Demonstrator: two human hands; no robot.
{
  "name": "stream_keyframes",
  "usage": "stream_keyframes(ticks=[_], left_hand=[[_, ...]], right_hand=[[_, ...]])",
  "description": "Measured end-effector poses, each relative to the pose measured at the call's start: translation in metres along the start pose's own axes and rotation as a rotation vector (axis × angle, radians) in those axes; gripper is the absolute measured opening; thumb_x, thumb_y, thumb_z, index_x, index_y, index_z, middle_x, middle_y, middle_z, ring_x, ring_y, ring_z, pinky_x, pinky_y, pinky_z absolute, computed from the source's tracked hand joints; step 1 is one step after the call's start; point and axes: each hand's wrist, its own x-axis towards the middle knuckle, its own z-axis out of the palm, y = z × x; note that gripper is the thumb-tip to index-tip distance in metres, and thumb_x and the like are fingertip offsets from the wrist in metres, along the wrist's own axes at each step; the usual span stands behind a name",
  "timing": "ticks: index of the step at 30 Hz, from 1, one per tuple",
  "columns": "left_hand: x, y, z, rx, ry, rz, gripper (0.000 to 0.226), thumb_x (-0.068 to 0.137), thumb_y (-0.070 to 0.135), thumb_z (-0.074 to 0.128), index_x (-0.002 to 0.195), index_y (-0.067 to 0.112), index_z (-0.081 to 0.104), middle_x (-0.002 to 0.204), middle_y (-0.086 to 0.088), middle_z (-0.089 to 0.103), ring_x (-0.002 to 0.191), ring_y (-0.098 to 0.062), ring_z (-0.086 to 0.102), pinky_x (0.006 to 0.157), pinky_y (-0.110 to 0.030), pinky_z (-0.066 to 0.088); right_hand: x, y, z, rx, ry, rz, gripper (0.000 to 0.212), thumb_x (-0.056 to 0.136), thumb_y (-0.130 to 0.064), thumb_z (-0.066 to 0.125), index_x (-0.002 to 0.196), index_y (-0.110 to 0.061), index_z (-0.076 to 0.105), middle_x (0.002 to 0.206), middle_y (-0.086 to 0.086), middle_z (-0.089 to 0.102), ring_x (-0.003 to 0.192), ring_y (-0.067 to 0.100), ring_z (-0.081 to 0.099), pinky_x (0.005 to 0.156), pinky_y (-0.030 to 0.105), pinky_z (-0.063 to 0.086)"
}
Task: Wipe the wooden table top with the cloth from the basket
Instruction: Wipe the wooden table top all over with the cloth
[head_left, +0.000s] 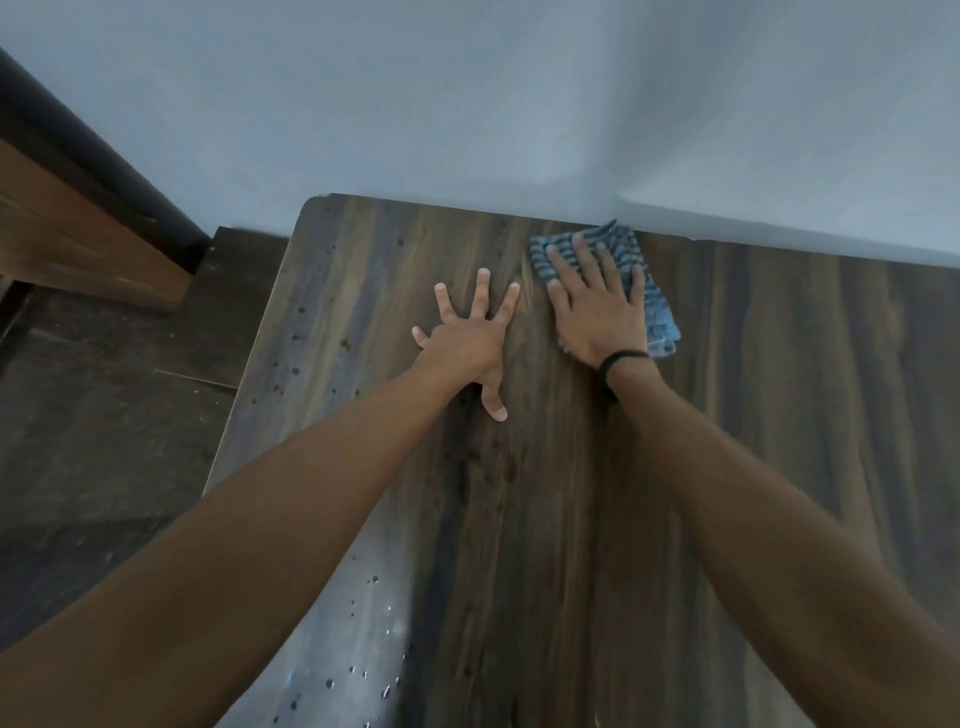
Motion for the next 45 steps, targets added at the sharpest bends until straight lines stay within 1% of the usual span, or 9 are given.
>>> stream_keyframes(ticks=[5,9,13,20,22,27,35,41,45], left_hand=[[-0.003,-0.035,-0.006,-0.056,0.018,0.08,0.157,0.059,0.048,0.094,0.15,0.035,-0.033,0.15,0.002,-0.052,0.141,-0.045,-0.037,0.114,-0.074,0.006],[-0.01,-0.076,-0.016,-0.057,0.047,-0.024,0.154,0.061,0.049,0.092,0.149,0.037,-0.034,0.149,0.003,-0.053,0.139,-0.043,-0.041,0.112,-0.074,0.0],[-0.005,-0.081,-0.008,-0.019,-0.004,-0.012,0.157,0.063,0.046,0.093,0.147,0.034,-0.039,0.147,0.0,-0.055,0.14,-0.048,-0.038,0.112,-0.077,0.005],[-0.002,-0.081,-0.006,-0.023,0.012,-0.017,0.158,0.06,0.046,0.093,0.147,0.035,-0.038,0.149,0.001,-0.053,0.141,-0.048,-0.036,0.112,-0.077,0.008],[-0.003,-0.081,-0.004,-0.028,0.01,-0.014,0.158,0.06,0.046,0.094,0.147,0.035,-0.038,0.148,0.001,-0.054,0.141,-0.048,-0.036,0.112,-0.077,0.008],[0.0,-0.081,-0.005,-0.049,0.028,-0.015,0.159,0.059,0.045,0.094,0.148,0.035,-0.037,0.148,0.001,-0.054,0.14,-0.047,-0.037,0.112,-0.077,0.006],[0.0,-0.084,-0.002,-0.026,0.031,-0.011,0.159,0.058,0.048,0.094,0.148,0.036,-0.037,0.151,0.002,-0.051,0.142,-0.047,-0.036,0.112,-0.077,0.008],[0.002,-0.082,-0.005,-0.034,0.015,-0.018,0.159,0.058,0.048,0.094,0.147,0.036,-0.038,0.149,0.003,-0.053,0.141,-0.046,-0.037,0.112,-0.077,0.007],[0.003,-0.082,-0.006,-0.036,0.02,-0.01,0.159,0.058,0.047,0.094,0.147,0.036,-0.037,0.15,0.003,-0.053,0.141,-0.046,-0.037,0.111,-0.077,0.006]], right_hand=[[-0.108,-0.022,0.031,-0.034,0.005,0.001,0.055,0.105,-0.052,0.011,0.159,-0.044,0.006,0.168,-0.013,-0.001,0.155,0.014,-0.004,0.123,0.055,-0.004],[-0.145,-0.028,0.038,-0.077,-0.051,-0.075,0.054,0.106,-0.052,0.013,0.159,-0.046,0.006,0.168,-0.016,-0.002,0.155,0.013,-0.004,0.124,0.054,-0.001],[-0.095,-0.015,0.023,-0.116,-0.041,-0.108,0.053,0.105,-0.053,0.012,0.158,-0.048,0.007,0.168,-0.017,0.004,0.155,0.011,0.0,0.124,0.053,-0.001],[0.034,-0.02,-0.006,0.019,0.0,0.123,0.053,0.105,-0.052,0.014,0.158,-0.047,0.009,0.168,-0.016,-0.001,0.155,0.013,-0.004,0.123,0.056,-0.007],[0.024,-0.031,-0.002,0.032,-0.009,0.119,0.054,0.105,-0.051,0.014,0.159,-0.046,0.008,0.168,-0.014,-0.002,0.155,0.014,-0.005,0.122,0.057,-0.007],[-0.053,-0.042,0.013,-0.101,-0.083,-0.16,0.053,0.106,-0.053,0.014,0.158,-0.048,0.008,0.167,-0.019,0.003,0.155,0.011,-0.001,0.124,0.052,-0.005],[0.028,-0.038,0.003,0.027,0.015,0.124,0.054,0.106,-0.05,0.017,0.159,-0.045,0.01,0.168,-0.015,0.001,0.155,0.013,-0.002,0.122,0.056,-0.006],[-0.086,-0.055,0.03,-0.108,-0.036,-0.127,0.054,0.106,-0.052,0.014,0.159,-0.045,0.006,0.167,-0.016,0.001,0.155,0.012,0.0,0.124,0.053,-0.002],[-0.047,-0.031,0.014,-0.109,-0.033,-0.095,0.051,0.106,-0.053,0.015,0.157,-0.049,0.009,0.167,-0.018,0.005,0.155,0.011,0.002,0.123,0.052,-0.002]])
